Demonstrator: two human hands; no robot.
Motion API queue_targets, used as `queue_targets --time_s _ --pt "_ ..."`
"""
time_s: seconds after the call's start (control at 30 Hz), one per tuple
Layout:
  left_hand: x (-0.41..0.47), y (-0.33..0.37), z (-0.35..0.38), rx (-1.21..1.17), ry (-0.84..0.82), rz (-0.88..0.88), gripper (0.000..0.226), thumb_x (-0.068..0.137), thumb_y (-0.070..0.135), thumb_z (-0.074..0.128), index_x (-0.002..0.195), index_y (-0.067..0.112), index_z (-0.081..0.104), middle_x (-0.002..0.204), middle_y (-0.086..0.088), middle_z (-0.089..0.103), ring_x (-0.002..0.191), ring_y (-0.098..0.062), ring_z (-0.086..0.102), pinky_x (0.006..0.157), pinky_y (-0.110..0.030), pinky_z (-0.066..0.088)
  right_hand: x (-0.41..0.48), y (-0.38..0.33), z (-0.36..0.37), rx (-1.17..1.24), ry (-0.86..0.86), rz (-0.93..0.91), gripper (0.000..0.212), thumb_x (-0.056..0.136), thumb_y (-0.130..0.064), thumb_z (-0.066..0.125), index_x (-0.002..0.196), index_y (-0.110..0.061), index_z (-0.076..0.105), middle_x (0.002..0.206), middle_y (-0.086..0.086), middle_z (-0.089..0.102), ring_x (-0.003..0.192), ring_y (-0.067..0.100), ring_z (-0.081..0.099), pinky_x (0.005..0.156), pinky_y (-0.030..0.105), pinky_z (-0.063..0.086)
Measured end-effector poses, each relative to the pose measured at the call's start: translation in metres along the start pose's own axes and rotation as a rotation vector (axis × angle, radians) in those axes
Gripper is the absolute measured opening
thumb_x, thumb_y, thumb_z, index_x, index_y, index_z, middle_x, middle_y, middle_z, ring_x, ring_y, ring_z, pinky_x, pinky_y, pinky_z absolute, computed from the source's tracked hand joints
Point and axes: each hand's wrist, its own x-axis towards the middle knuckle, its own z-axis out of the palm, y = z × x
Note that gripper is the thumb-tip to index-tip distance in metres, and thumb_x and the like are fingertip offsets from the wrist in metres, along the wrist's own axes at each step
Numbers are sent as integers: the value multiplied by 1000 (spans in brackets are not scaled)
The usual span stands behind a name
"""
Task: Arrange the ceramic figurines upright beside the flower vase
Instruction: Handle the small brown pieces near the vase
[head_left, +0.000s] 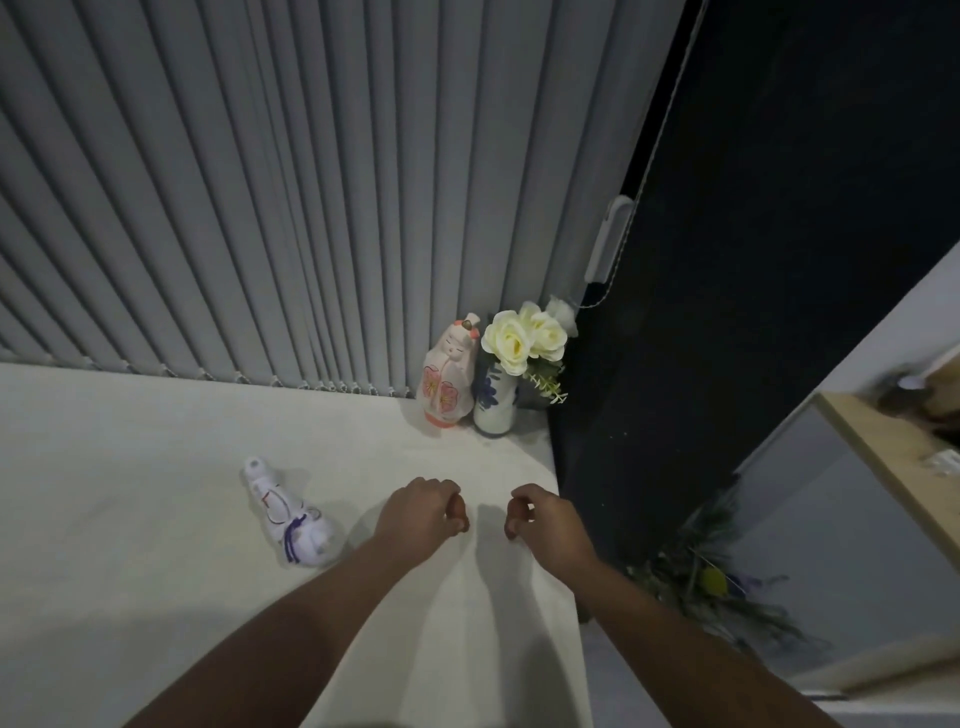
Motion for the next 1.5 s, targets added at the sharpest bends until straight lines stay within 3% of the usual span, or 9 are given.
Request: queue_targets --time_s 0.27,0.53,0.7,0.97,1.23,1.5 --pt "31 11 8 -51 29 -42 30 80 28 67 106 13 65 101 -4 71 100 -24 59 82 -35 50 37 7 -10 -26 3 -29 34 84 -6 63 117 -14 61 100 3 71 93 17 64 73 20 42" --pt "48 12 23 5 24 -29 27 80 32 65 101 16 63 98 -4 69 99 -25 58 81 -41 51 59 10 -5 -133 -38 -88 19 82 -15 61 100 -22 61 91 -3 70 88 18 64 78 38 54" --pt "60 14 31 71 44 12 31 81 33 62 107 17 61 101 -5 68 99 -26 58 80 -39 50 70 11 -2 -146 -31 -124 20 83 -11 55 102 -14 61 94 4 70 90 25 63 79 43 53" --pt "73 13 42 58 70 21 27 82 33 60 105 19 62 99 -3 69 99 -25 58 79 -39 49 81 21 -1 -99 -38 -114 20 79 -5 57 96 -14 61 86 2 69 84 22 62 78 41 53" --pt "79 11 47 24 72 41 37 83 34 61 117 19 59 104 -5 68 102 -26 58 82 -38 47 87 21 -1 -43 -42 -113 25 81 -1 57 103 -12 62 91 6 70 84 22 63 78 36 50" --pt "83 7 43 -1 84 42 33 81 33 64 109 16 63 99 -6 70 98 -28 59 81 -39 48 90 21 1 -13 -41 -114 18 76 0 55 91 -11 59 80 3 69 80 23 62 76 42 51"
